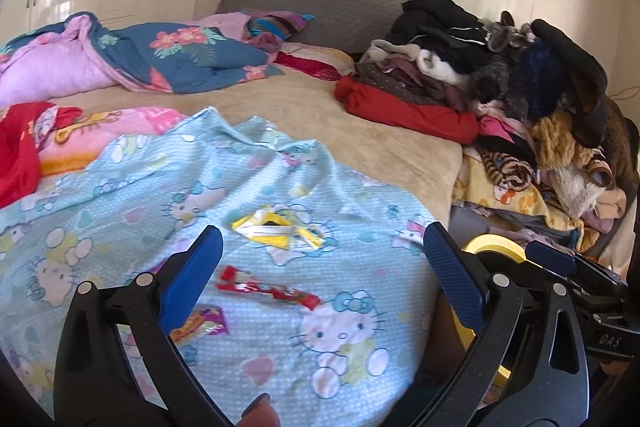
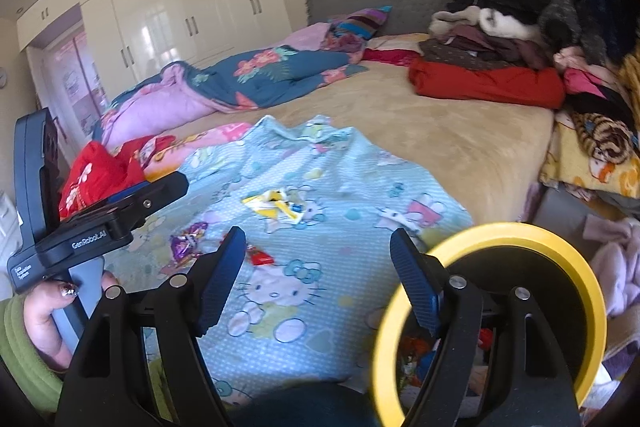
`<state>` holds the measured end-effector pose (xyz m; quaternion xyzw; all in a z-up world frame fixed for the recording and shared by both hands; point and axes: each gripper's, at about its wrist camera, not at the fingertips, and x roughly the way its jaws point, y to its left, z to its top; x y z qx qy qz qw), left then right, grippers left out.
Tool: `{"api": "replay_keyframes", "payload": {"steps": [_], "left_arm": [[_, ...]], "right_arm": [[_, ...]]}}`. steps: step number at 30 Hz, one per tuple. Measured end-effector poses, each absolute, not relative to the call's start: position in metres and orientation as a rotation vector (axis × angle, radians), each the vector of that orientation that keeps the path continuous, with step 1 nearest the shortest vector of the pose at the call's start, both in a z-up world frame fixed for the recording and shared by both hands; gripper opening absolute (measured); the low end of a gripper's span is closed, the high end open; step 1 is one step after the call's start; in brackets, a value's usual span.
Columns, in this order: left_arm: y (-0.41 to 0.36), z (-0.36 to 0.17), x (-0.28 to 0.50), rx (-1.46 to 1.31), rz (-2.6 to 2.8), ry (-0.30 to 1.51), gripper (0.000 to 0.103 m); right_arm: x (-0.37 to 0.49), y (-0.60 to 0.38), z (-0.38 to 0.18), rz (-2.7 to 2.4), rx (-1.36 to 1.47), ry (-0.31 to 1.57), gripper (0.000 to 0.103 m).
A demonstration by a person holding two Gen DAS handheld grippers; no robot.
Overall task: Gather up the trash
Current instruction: 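Reach the left tool to the orange snack bar while the right tool reaches the red candy stick wrapper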
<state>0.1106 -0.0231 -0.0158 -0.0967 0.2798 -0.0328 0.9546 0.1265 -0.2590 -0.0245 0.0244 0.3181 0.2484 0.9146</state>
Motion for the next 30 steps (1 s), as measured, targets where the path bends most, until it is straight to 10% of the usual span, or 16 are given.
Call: {"api": "replay_keyframes", "payload": {"steps": [30], "left_arm": [[0.090,-0.053,0.105,-0.309,0.123,0.637,0.092]], "right_arm": [[0.165,-0.154,-0.073,0.668,-0.106,0.800,0.072]]}}
